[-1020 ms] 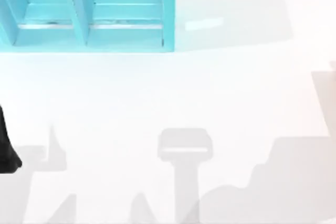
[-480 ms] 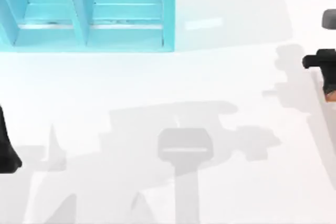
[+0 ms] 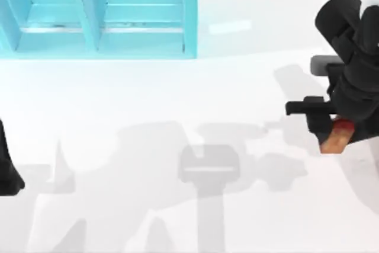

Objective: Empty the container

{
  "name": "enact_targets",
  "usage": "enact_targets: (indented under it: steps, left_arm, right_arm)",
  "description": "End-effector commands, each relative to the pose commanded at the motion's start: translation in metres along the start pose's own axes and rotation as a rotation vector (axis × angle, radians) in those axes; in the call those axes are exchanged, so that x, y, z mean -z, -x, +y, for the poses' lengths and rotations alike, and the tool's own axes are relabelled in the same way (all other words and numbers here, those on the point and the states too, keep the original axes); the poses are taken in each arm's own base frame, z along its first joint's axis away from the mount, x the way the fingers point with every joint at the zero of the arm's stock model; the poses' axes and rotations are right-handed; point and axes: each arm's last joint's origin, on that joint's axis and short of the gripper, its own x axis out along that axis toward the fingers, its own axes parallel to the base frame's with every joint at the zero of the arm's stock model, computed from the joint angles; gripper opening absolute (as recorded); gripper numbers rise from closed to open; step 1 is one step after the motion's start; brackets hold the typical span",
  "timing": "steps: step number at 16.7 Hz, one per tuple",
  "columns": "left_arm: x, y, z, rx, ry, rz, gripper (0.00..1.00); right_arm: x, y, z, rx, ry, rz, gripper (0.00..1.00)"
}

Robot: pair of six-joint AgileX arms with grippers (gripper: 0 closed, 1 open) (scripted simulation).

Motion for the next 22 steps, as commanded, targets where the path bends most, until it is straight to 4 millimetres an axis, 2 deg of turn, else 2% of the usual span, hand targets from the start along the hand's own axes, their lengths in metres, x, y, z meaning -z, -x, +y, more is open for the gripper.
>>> enact_targets:
  steps: [6,15,19,22]
  left_arm:
    - [0.0,0.0,0.0,0.0,0.0,0.0,1.0]
    - [0.0,0.0,0.0,0.0,0.0,0.0,1.0]
    - [0.0,0.0,0.0,0.0,0.0,0.0,1.0]
    - [0.0,0.0,0.0,0.0,0.0,0.0,1.0]
  right_arm:
    - [0.0,-0.001,-0.001,0.0,-0.007,0.002,0.0]
    - [0.001,-0.044,0.001,0.001,-0.002,0.0,0.0]
    - [0.001,-0.047,0.001,0.003,-0.001,0.004,0.0]
    - [0.001,-0.047,0.001,0.003,-0.001,0.004,0.23]
